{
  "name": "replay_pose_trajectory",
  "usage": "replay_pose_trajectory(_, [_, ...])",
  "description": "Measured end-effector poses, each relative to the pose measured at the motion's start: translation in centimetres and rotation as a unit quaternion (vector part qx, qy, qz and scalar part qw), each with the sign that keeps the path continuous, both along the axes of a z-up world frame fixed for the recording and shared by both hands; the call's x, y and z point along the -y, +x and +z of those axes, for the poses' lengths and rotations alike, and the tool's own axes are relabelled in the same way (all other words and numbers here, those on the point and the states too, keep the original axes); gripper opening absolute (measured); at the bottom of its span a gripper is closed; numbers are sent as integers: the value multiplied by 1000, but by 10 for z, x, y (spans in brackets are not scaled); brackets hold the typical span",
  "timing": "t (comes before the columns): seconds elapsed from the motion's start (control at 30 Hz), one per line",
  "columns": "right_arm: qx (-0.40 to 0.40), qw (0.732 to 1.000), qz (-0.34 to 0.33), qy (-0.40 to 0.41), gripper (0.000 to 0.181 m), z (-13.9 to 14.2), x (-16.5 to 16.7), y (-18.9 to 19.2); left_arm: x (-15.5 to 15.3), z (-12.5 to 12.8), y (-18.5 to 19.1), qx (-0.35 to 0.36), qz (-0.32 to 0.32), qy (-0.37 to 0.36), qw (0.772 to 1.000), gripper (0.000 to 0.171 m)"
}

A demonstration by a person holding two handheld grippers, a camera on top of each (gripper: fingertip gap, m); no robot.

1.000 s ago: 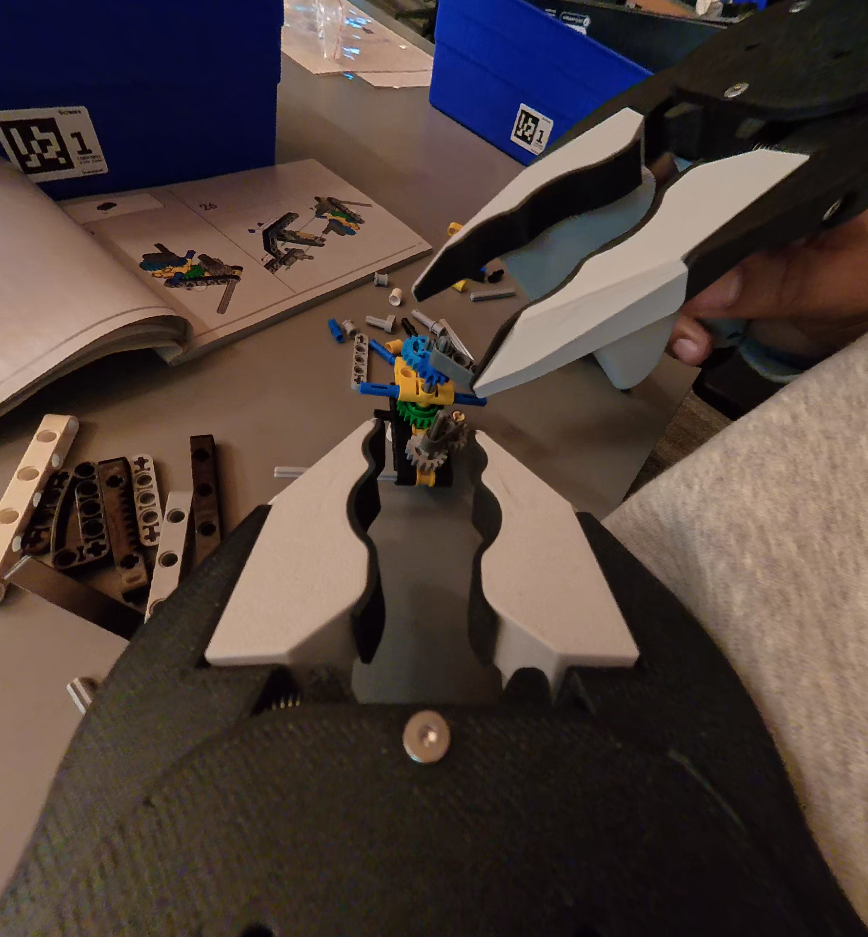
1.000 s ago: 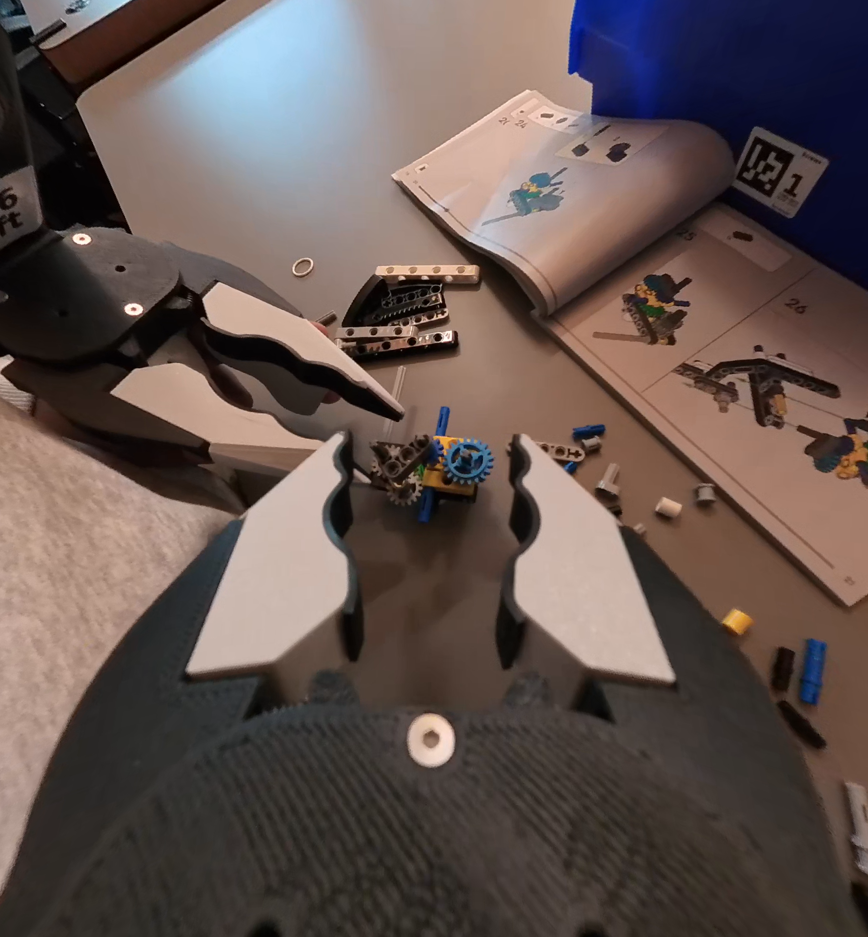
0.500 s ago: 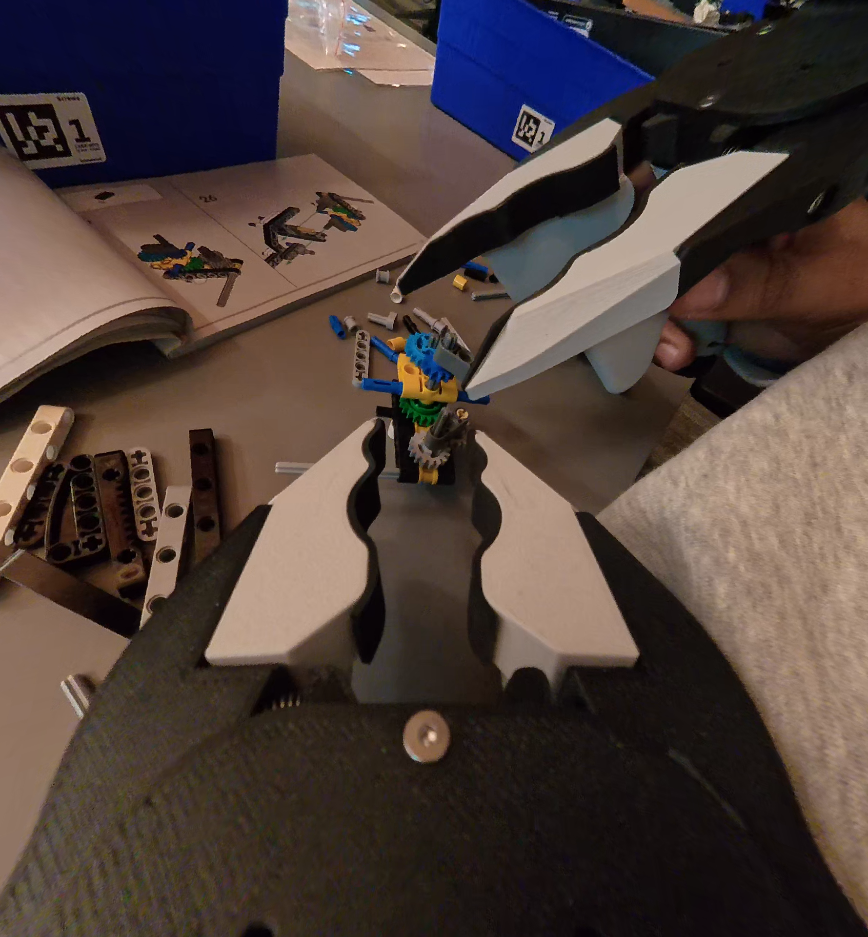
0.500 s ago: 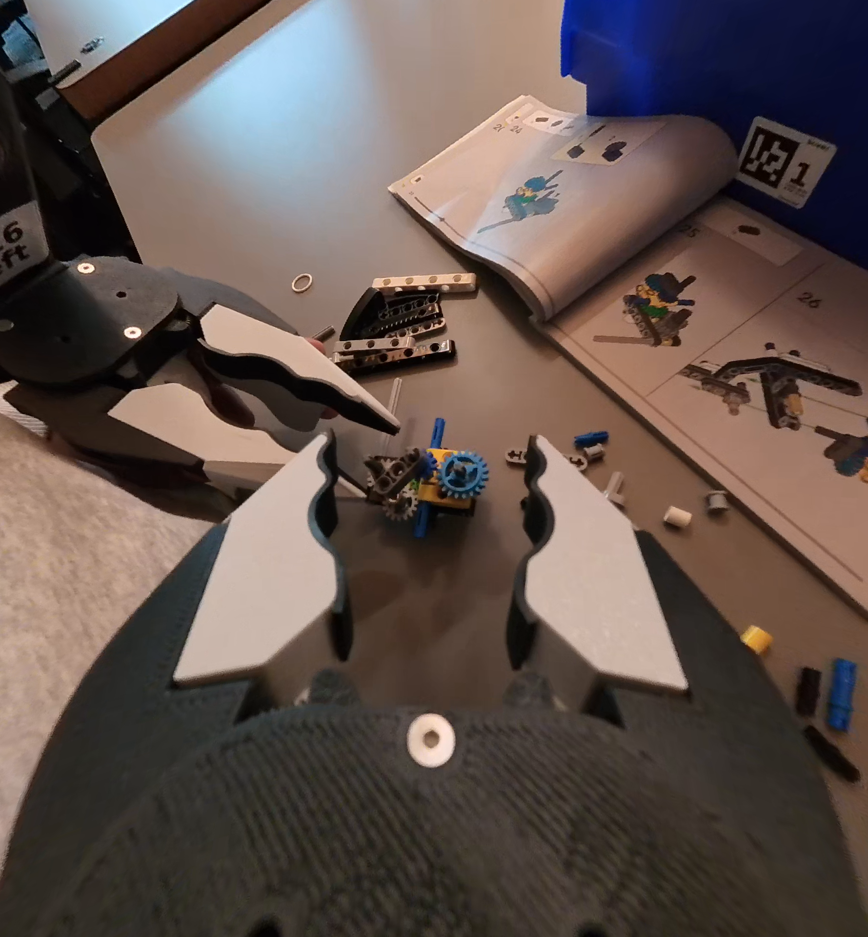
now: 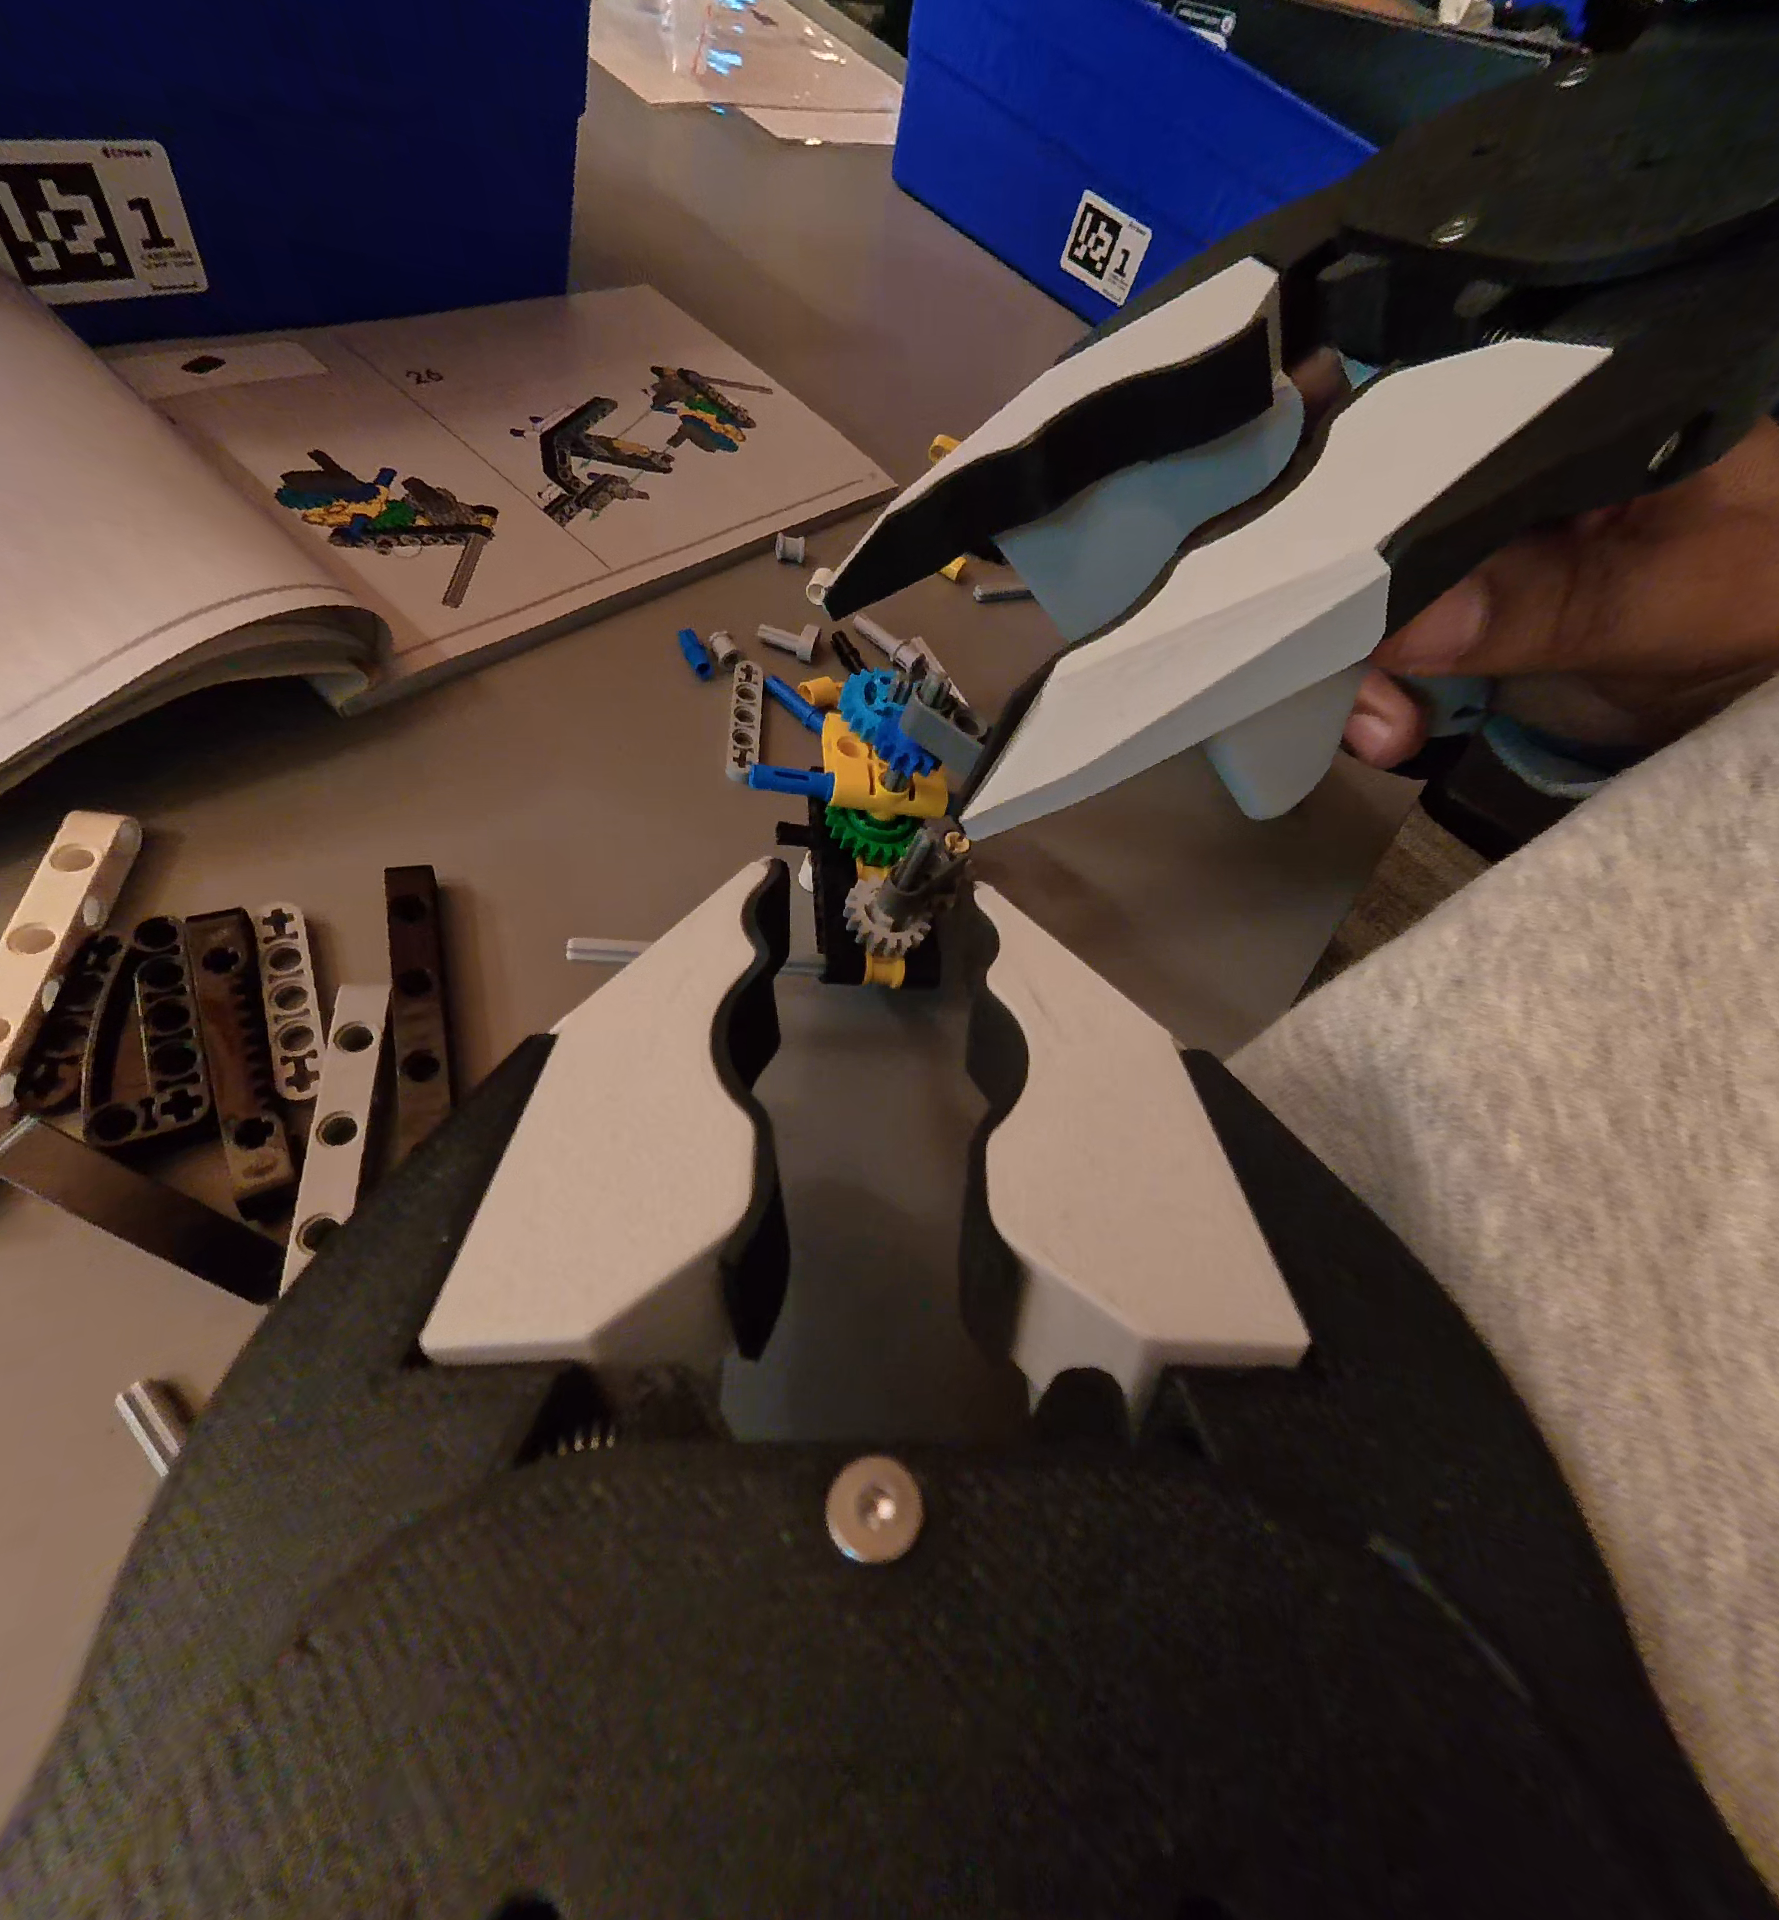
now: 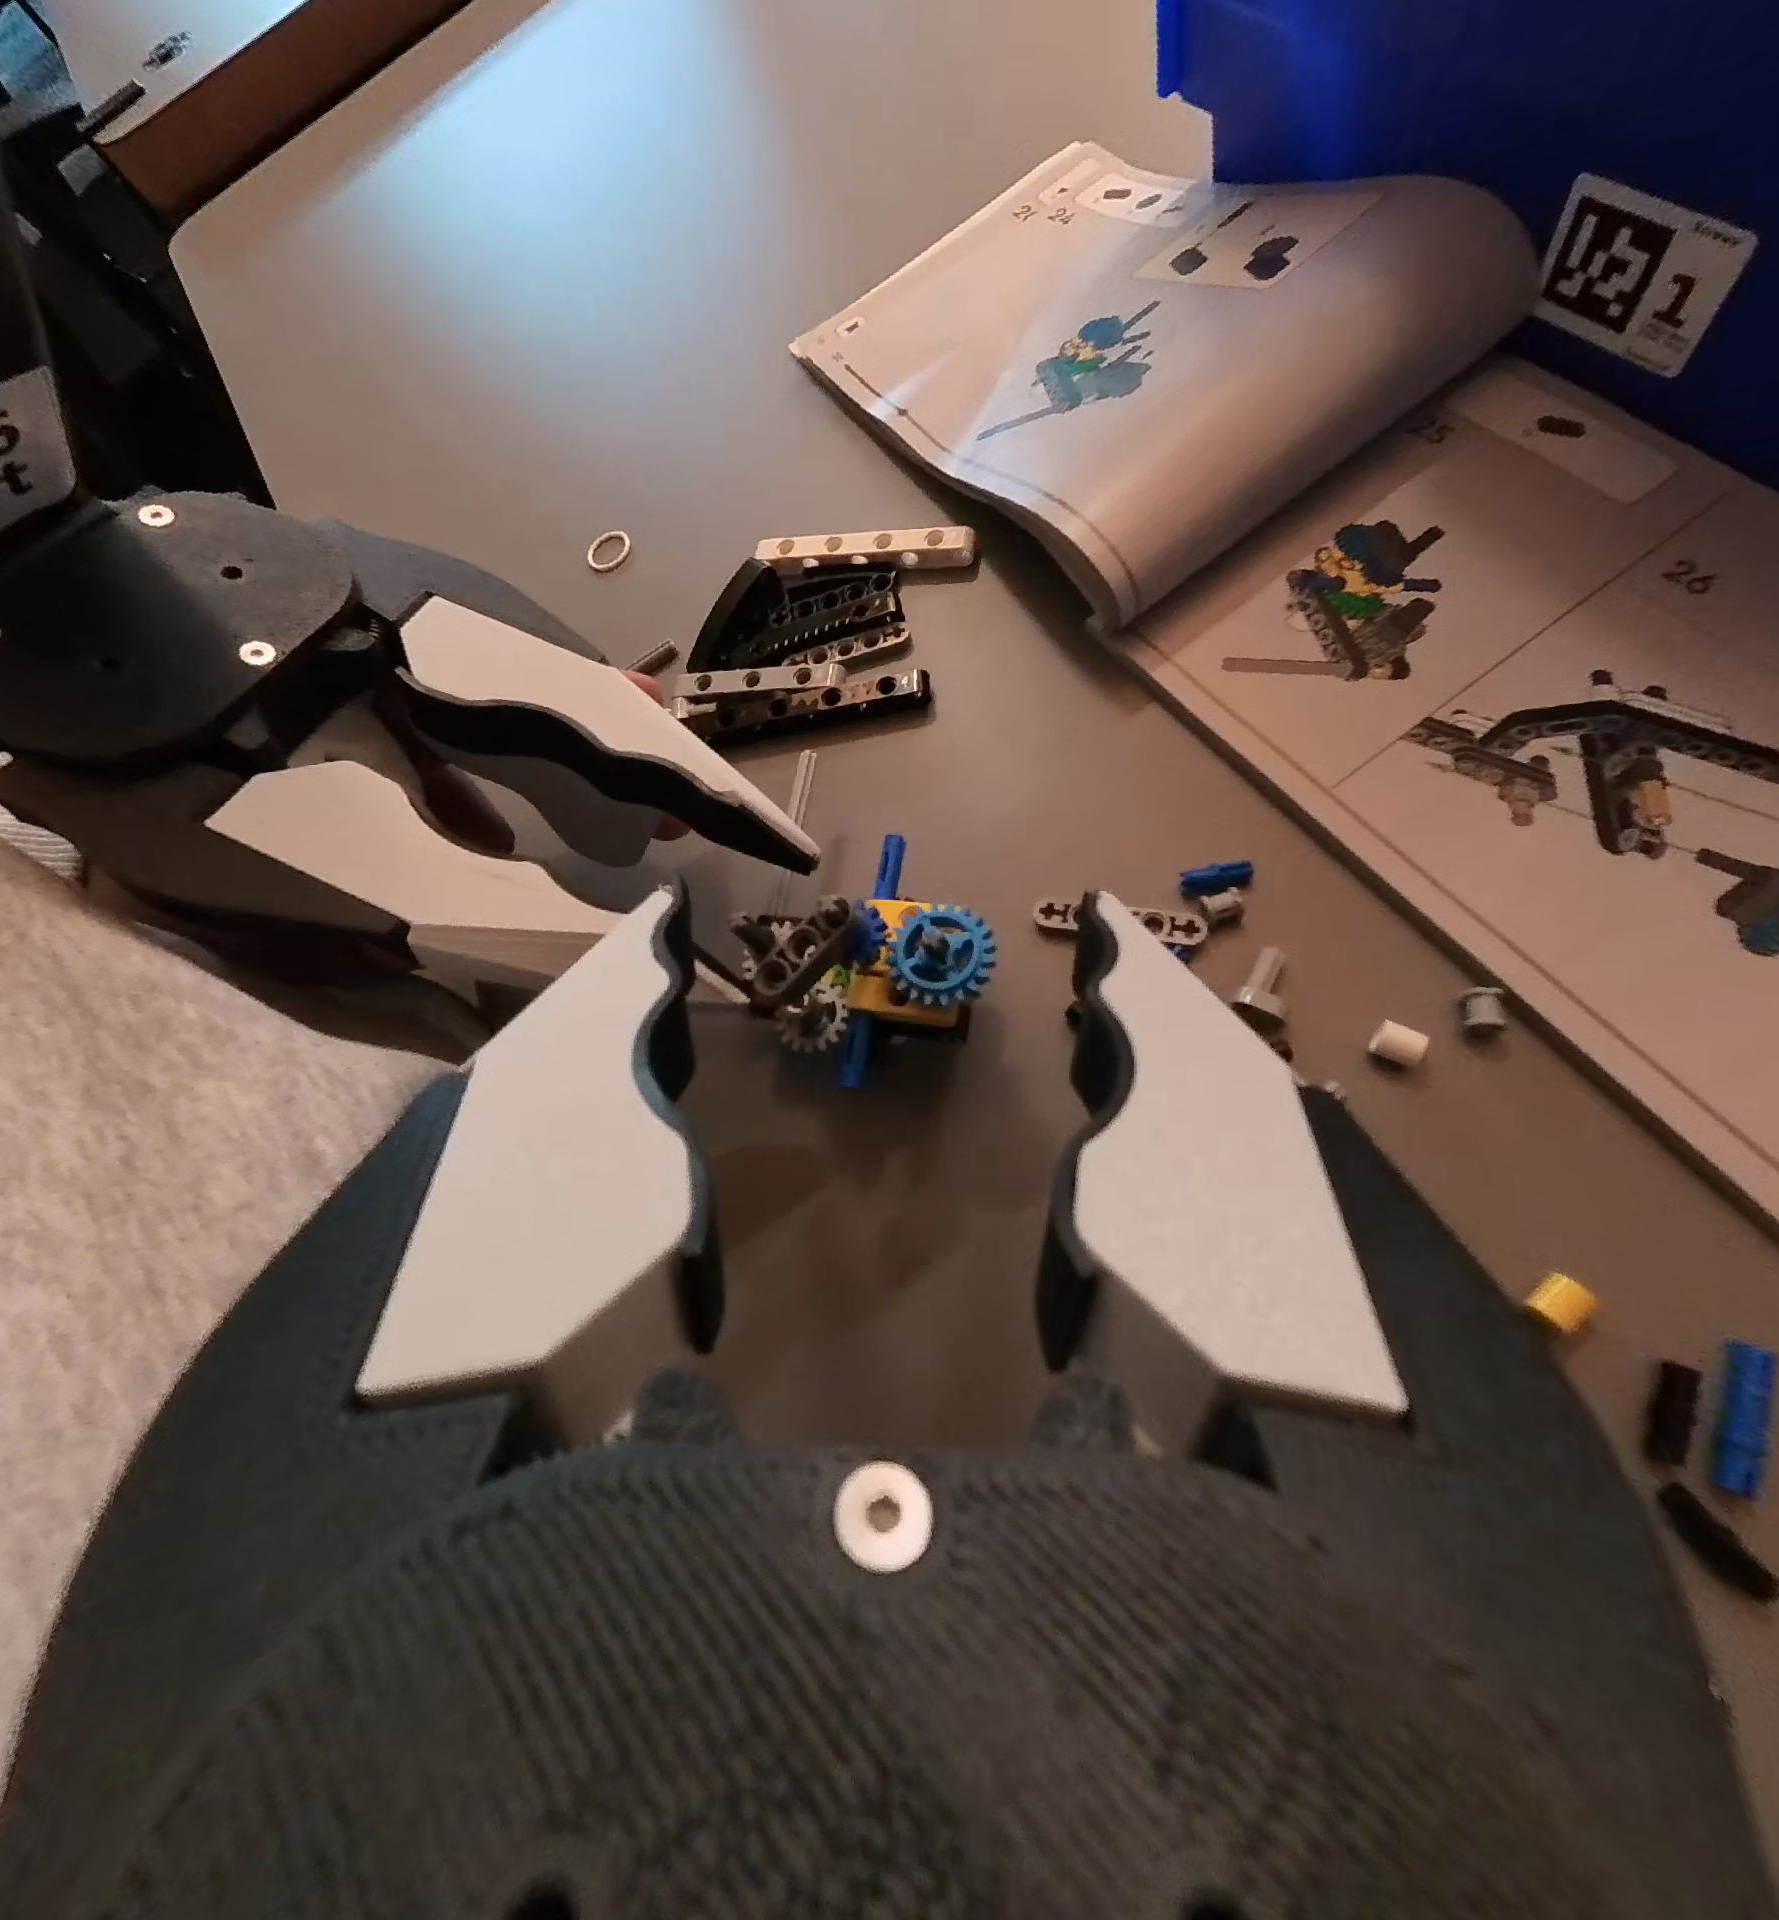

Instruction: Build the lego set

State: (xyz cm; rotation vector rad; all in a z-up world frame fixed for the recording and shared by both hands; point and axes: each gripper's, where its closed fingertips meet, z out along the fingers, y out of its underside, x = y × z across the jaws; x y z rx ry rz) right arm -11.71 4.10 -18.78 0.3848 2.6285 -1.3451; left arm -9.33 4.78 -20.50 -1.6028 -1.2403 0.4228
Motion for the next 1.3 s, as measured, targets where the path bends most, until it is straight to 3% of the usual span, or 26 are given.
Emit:
replay_pose_trajectory(0.37, [-8,1000,4,14,70,-4,-2,2,0,0,0,1,1,-1,1000,30])
replay_pose_trajectory(0.53, [-2,1000,17,21,53,-7,-4,7,1,-1,0,2,2,-1,1000,30])
replay_pose_trajectory(0.97, [11,999,9,34,28,-9,-14,3,1,-2,-1,5,5,-5,1000,29])
replay_pose_trajectory(1.2, [12,999,4,41,29,-9,-15,2,2,-3,-2,7,8,-4,1000,28])
replay_pose_trajectory(1.3, [19,999,7,40,43,-7,-15,4,2,-2,-1,6,8,-2,1000,28])
